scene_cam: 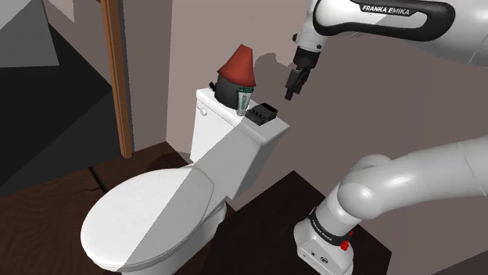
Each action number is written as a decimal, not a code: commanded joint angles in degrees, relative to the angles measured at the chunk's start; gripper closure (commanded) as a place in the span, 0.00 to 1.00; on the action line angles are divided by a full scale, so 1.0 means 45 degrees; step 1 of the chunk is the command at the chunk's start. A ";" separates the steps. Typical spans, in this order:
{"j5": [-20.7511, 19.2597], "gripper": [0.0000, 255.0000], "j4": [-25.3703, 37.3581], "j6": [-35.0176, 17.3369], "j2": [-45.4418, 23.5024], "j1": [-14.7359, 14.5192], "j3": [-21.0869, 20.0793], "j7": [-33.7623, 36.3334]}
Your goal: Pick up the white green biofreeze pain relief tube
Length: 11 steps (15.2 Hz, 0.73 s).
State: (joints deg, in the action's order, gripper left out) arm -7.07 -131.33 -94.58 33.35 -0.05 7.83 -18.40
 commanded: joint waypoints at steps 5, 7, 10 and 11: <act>-0.0133 0.00 0.2062 -0.0779 -0.3092 -0.0257 0.1033 -0.2324; -0.0039 0.00 0.2893 -0.0935 -0.4177 -0.0318 0.1294 -0.3094; 0.0202 0.00 0.4273 -0.1055 -0.5836 -0.0359 0.1602 -0.4245; 0.0305 0.00 0.4769 -0.1061 -0.6397 -0.0355 0.1680 -0.4623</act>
State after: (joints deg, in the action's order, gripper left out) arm -6.24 -112.09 -98.86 7.53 -1.54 15.05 -37.49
